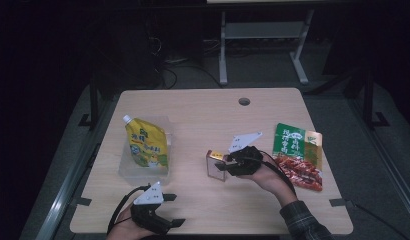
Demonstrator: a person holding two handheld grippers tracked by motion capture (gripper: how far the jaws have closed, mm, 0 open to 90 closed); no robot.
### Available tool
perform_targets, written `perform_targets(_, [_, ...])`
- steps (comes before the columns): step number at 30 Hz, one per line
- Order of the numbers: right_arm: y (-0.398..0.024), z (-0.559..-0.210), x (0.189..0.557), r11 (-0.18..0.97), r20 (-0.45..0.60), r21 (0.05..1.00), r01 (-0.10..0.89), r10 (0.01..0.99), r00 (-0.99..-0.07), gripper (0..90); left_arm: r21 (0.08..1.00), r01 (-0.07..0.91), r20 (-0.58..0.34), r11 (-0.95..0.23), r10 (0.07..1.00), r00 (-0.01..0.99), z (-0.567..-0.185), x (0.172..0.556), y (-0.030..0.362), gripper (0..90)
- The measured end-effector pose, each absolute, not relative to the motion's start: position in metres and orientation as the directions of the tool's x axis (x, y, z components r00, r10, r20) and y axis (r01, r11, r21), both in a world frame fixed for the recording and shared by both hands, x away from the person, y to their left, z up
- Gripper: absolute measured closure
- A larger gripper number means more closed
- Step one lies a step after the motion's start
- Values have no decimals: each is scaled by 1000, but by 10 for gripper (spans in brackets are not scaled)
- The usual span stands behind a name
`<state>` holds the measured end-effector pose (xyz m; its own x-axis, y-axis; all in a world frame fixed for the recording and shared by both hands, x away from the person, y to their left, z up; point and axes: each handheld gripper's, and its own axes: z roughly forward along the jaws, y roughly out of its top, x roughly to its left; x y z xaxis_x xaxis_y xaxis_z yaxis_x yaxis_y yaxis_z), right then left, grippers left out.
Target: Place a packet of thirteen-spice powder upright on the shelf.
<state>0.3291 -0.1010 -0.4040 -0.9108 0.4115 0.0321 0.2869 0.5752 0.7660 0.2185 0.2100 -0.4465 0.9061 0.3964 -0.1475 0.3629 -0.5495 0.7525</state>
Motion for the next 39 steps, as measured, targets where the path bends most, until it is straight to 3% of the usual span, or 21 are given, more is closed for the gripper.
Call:
perform_targets(20, [-83, -373, 328, 557, 29, 804, 207, 311, -950, 677, 754, 351, -151, -555, 374, 915, -451, 217, 200, 178])
perform_targets(39, [-28, -342, 330, 549, 0, 829, 105, 187, -982, 677, 747, 351, -151, -565, 369, 917, -452, 217, 200, 178])
